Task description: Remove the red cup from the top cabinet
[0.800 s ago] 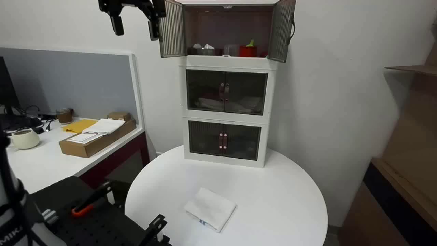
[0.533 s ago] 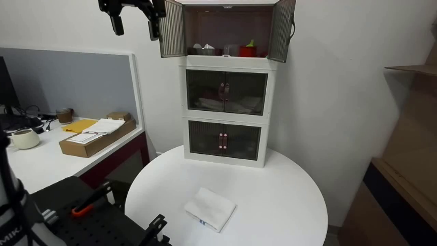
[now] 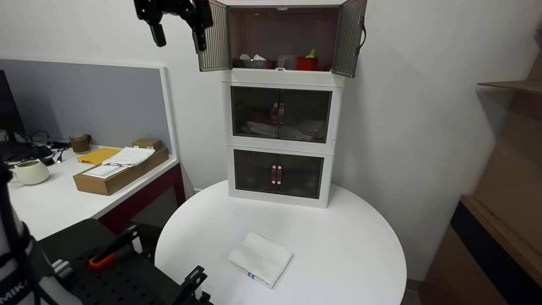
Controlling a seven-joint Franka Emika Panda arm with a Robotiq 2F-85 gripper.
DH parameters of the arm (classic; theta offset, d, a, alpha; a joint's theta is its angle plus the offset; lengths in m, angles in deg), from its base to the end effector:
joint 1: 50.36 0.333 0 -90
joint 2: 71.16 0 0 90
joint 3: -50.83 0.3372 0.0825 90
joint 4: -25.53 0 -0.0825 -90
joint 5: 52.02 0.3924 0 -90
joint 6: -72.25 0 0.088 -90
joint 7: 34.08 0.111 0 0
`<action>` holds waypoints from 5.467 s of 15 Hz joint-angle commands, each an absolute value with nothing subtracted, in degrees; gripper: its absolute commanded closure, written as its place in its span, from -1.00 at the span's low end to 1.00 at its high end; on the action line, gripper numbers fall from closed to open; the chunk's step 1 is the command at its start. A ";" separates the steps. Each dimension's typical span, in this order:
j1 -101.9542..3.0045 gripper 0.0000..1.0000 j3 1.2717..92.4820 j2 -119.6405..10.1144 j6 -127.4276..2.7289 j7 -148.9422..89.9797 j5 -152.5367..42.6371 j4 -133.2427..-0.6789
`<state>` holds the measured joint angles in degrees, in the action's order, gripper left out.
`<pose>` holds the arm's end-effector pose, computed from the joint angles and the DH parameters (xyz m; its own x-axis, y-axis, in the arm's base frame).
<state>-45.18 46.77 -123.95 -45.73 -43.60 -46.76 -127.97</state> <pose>0.2994 0.0083 0.5307 0.9385 0.1496 0.3110 0.1877 -0.9775 -0.0959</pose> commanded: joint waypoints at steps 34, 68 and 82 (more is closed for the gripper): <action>-25.31 -1.00 23.00 -71.36 -79.51 -38.70 8.54 -91.99; -51.29 -0.94 48.59 -38.99 -78.50 -17.84 -6.35 -50.60; -52.59 0.63 49.84 -34.12 -77.70 -11.94 -11.57 -45.62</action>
<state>-51.44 48.52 -35.93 -78.73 -14.23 -9.65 -48.79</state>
